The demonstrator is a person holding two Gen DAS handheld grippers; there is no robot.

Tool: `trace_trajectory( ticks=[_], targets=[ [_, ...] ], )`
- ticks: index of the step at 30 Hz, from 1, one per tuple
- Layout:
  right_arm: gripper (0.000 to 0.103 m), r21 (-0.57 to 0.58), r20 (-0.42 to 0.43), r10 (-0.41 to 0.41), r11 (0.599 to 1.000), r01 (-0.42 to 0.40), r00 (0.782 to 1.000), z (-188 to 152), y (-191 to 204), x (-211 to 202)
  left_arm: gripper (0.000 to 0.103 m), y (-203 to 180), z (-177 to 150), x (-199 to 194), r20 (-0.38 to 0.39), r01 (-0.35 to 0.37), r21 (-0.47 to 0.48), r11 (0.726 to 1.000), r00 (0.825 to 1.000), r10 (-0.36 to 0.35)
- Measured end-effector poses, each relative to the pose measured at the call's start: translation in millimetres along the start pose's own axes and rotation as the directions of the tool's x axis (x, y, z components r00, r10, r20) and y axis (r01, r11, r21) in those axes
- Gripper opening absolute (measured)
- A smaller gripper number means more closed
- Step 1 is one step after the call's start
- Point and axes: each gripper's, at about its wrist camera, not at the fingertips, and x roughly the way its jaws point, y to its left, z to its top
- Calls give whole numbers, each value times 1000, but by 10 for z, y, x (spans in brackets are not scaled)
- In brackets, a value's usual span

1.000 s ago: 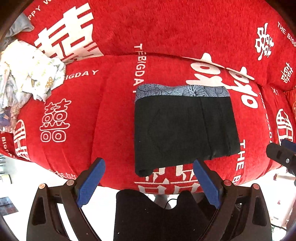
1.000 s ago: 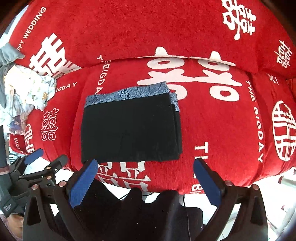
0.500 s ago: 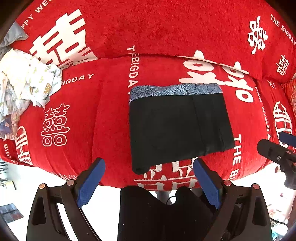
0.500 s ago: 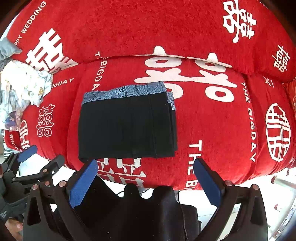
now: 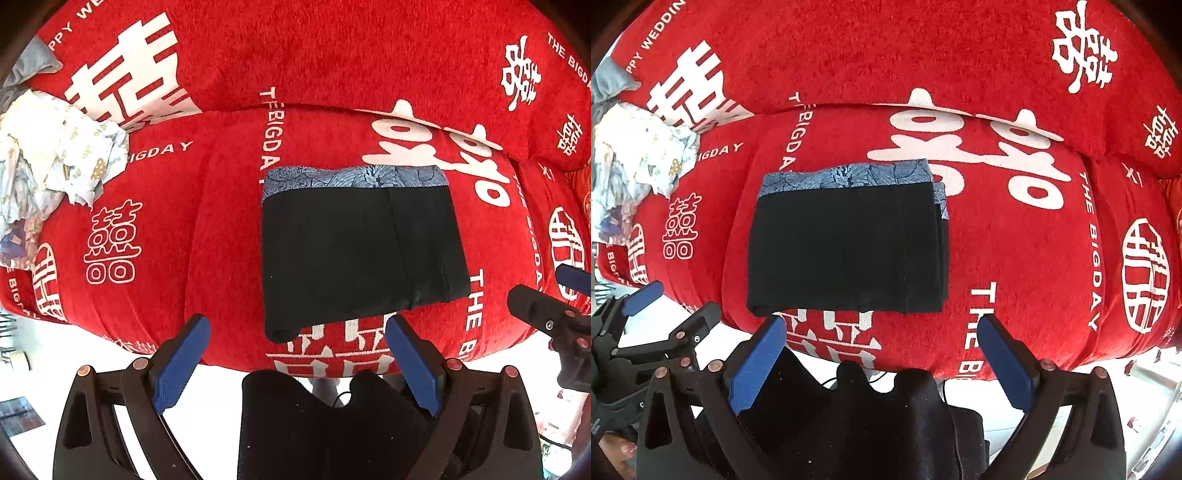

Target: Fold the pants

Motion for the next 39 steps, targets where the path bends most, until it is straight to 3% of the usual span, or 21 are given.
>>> trace_trajectory(
  ticks=[39],
  targets=[
    [103, 16, 10, -7, 1000, 7, 1000, -77, -60, -20, 96, -128, -33, 30, -12, -16, 33, 999, 1000, 17]
  ],
)
